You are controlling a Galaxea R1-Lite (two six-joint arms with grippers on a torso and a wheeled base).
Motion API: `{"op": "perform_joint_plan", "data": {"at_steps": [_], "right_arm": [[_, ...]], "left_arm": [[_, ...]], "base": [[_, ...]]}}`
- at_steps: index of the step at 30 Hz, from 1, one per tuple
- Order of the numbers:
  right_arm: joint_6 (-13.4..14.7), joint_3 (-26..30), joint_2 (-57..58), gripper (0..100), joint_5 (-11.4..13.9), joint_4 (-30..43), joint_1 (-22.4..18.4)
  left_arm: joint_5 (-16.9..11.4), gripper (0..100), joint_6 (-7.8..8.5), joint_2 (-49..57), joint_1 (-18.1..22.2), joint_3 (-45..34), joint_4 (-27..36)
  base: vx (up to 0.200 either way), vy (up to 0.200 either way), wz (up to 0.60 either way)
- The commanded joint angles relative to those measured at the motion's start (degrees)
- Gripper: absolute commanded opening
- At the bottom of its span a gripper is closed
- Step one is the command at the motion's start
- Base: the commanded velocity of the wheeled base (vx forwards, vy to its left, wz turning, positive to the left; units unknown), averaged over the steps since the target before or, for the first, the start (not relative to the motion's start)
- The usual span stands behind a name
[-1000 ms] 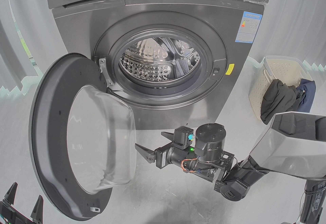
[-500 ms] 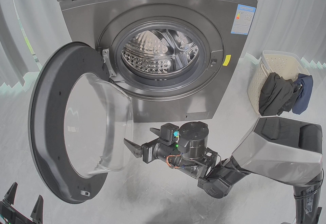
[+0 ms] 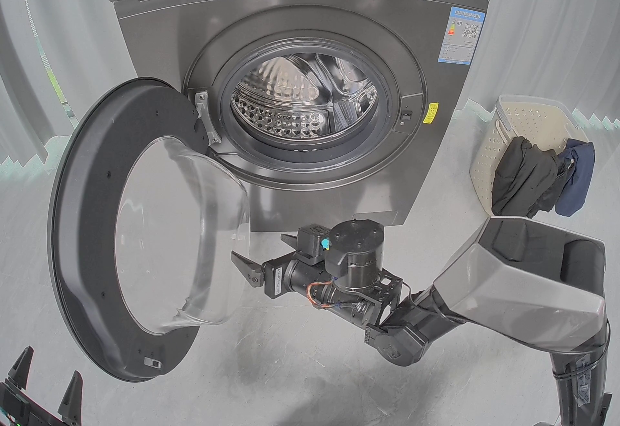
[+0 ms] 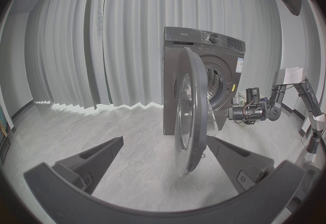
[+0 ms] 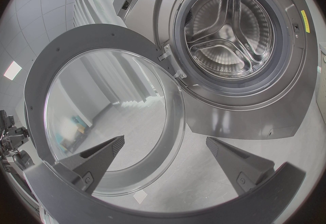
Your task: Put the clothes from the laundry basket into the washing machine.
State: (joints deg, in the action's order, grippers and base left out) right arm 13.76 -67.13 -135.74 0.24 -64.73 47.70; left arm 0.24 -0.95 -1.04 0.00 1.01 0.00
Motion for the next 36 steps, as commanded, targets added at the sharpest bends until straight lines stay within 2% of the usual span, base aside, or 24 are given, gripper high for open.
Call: {"op": "perform_joint_plan", "data": {"at_steps": [1,9,16,18,23,28,31,33,36], "right_arm": [[0.0,-3.8,-2.4,100,-0.1,1.8,0.0],[0.1,-10.2,-6.5,100,-1.8,2.0,2.4],[0.0,-11.3,-5.8,100,-2.4,2.6,0.4],[-0.1,-11.2,-5.8,100,-2.4,2.9,-1.3],[-0.3,-11.5,-6.2,100,-2.4,4.0,-1.6],[-0.4,-14.9,-8.6,100,-2.4,4.8,1.0],[-0.3,-19.6,-11.4,100,-2.8,6.1,2.7],[-0.3,-21.6,-12.8,100,-4.2,6.2,3.7],[-0.1,-22.6,-12.9,100,-4.9,5.9,4.2]], "left_arm": [[0.0,100,-0.02,0.9,0.0,-0.9,0.0],[0.0,100,-0.02,0.9,0.0,-0.9,0.0],[0.0,100,-0.02,0.9,0.0,-0.9,0.0],[0.0,100,-0.02,0.9,0.0,-0.9,0.0],[0.0,100,-0.02,0.9,0.0,-0.9,0.0],[0.0,100,-0.02,0.9,0.0,-0.9,0.0],[0.0,100,-0.02,0.9,0.0,-0.9,0.0],[0.0,100,-0.02,0.9,0.0,-0.9,0.0],[0.0,100,-0.02,0.9,0.0,-0.9,0.0]], "base": [[0.000,0.000,0.00],[0.000,0.000,0.00],[0.000,0.000,0.00],[0.000,0.000,0.00],[0.000,0.000,0.00],[0.000,0.000,0.00],[0.000,0.000,0.00],[0.000,0.000,0.00],[0.000,0.000,0.00]]}}
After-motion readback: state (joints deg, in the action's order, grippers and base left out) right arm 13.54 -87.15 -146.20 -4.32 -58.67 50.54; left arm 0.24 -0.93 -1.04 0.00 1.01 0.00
